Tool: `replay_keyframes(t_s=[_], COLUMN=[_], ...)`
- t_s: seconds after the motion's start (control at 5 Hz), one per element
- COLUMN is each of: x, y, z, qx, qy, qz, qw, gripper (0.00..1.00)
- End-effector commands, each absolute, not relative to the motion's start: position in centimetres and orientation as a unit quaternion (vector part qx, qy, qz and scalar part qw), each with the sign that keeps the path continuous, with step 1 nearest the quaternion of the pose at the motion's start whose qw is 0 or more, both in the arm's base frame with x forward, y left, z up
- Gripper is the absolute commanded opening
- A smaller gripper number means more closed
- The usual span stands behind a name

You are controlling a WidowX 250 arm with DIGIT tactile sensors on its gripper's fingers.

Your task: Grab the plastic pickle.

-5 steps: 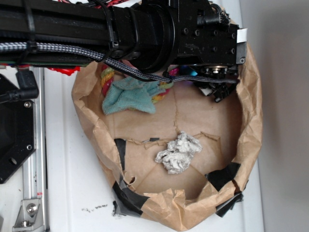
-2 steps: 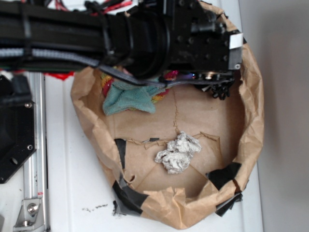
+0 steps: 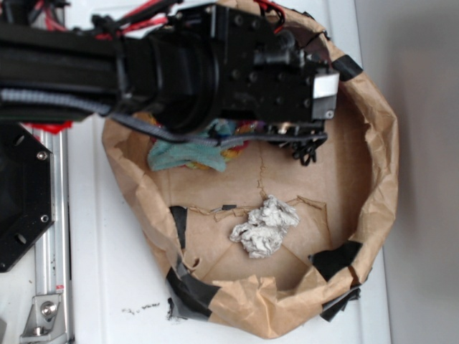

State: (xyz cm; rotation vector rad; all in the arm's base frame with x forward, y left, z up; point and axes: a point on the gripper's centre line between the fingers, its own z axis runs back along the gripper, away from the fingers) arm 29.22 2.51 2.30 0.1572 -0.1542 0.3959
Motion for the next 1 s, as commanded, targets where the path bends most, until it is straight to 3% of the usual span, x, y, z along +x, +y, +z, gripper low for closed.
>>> replay_keyframes(t_s=[0.0, 0.2, 0.4, 0.6, 0.8], x=[28.3, 28.0, 28.2, 27.3, 26.5], y=[-3.3, -4.7, -4.3, -0.4, 2.8], z=[8.1, 9.6, 10.0, 12.0, 13.1], qx=[0.023, 0.015, 0.04, 0.086, 0.096], qy=[-0.133, -0.141, -0.142, -0.123, -0.12], qz=[0.044, 0.011, -0.023, -0.103, -0.088], qw=[0.99, 0.99, 0.989, 0.983, 0.984], gripper=[0.0, 0.0, 0.0, 0.0, 0.0])
